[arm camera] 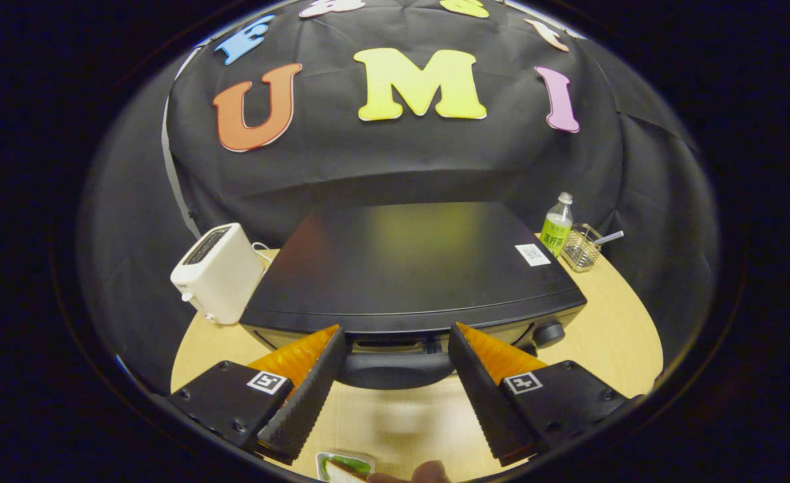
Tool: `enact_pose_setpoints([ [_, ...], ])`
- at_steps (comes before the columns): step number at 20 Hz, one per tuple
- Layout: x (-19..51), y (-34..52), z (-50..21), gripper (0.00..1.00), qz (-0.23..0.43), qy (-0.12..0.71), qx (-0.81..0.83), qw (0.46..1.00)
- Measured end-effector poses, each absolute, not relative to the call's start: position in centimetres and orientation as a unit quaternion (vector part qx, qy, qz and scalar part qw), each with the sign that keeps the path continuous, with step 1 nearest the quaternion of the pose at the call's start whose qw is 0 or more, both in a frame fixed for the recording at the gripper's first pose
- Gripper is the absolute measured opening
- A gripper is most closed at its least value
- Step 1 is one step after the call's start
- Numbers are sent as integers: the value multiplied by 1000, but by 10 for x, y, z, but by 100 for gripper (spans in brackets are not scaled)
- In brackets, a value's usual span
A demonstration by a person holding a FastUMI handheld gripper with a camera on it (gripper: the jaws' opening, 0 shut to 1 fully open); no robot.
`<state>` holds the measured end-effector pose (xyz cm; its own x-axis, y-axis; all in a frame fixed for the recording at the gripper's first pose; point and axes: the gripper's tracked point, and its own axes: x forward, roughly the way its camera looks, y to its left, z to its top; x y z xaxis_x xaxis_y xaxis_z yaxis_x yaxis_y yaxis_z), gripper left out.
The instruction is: Open the toaster oven, put the food inside, and close the toaster oven door.
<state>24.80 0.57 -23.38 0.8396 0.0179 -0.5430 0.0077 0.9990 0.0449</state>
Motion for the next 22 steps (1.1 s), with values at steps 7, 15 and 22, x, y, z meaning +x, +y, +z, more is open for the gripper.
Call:
enact_pose_setpoints([
  [7,241,3,-247,100,-3,288,-8,958],
  [15,199,1,-264,100,0,322,4,947],
  [22,149,0,-301,100,0,392,16,920],
])
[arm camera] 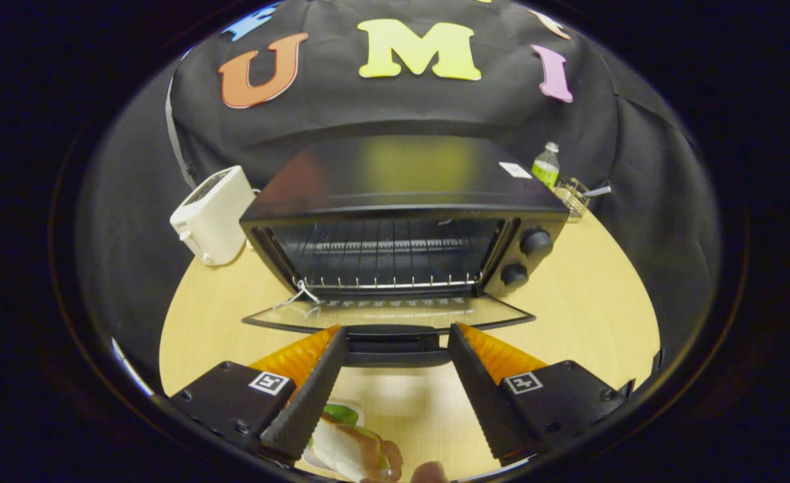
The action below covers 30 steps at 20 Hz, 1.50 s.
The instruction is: Open the toaster oven, put the food inside, and close the toaster oven door.
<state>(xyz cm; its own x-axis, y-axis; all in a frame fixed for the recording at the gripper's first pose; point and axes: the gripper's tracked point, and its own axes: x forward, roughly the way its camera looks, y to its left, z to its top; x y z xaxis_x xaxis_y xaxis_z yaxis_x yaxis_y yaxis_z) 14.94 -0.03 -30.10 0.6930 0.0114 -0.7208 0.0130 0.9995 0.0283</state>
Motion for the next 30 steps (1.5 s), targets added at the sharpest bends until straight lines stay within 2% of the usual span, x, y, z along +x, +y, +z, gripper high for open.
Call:
enact_pose_setpoints([
  [8,122,0,-346,100,8,484,46,874],
  [20,123,2,-337,100,14,485,51,873],
  [25,83,11,-307,100,36,483,85,871],
  [30,35,8,-302,100,52,517,137,844],
])
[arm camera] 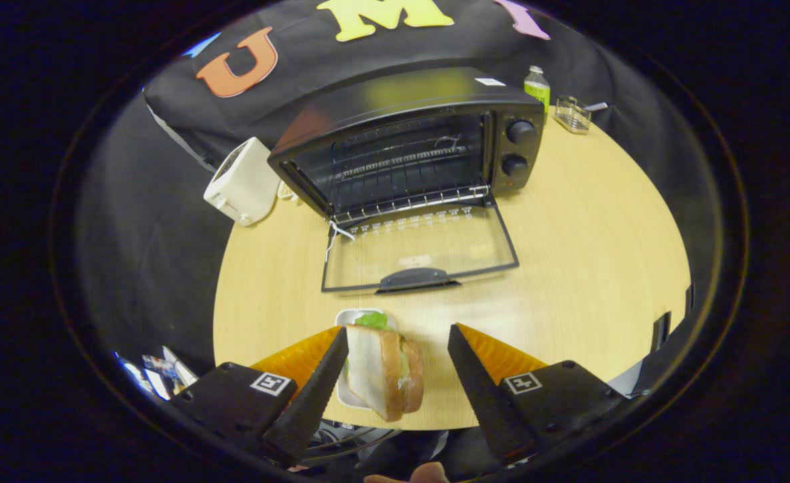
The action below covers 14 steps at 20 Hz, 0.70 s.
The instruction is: Open the toaster oven, put the food inside, and close the toaster oven door.
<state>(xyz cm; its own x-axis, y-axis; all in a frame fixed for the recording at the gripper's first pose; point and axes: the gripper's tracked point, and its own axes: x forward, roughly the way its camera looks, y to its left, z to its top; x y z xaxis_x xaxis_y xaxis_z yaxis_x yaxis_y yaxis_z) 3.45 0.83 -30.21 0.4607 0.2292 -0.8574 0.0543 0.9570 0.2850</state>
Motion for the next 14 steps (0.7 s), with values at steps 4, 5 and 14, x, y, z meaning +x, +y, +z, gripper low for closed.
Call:
enact_pose_setpoints([
  [4,12,9,-311,100,70,542,146,825],
  [5,8,10,-315,100,71,550,150,819],
  [14,14,30,-354,93,103,603,200,765],
])
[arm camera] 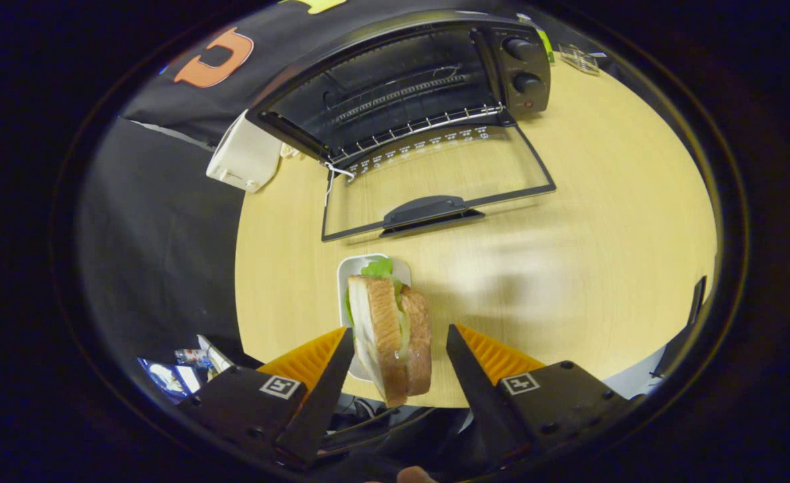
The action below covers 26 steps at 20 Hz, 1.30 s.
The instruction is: Open the toaster oven, put the food inside, and close the toaster oven door.
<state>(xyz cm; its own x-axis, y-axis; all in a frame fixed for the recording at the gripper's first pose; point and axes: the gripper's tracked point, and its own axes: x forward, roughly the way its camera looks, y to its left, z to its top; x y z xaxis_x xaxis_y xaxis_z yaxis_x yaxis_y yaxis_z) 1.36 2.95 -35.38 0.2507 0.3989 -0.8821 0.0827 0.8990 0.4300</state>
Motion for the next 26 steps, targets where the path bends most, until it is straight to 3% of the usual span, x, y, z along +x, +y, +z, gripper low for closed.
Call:
enact_pose_setpoints([
  [7,10,42,-346,44,112,615,271,732],
  [9,8,42,-337,39,118,610,274,734],
  [14,13,42,-301,37,136,582,335,728],
  [18,47,45,-261,36,152,508,450,719],
  [26,148,13,-256,36,92,373,537,751],
])
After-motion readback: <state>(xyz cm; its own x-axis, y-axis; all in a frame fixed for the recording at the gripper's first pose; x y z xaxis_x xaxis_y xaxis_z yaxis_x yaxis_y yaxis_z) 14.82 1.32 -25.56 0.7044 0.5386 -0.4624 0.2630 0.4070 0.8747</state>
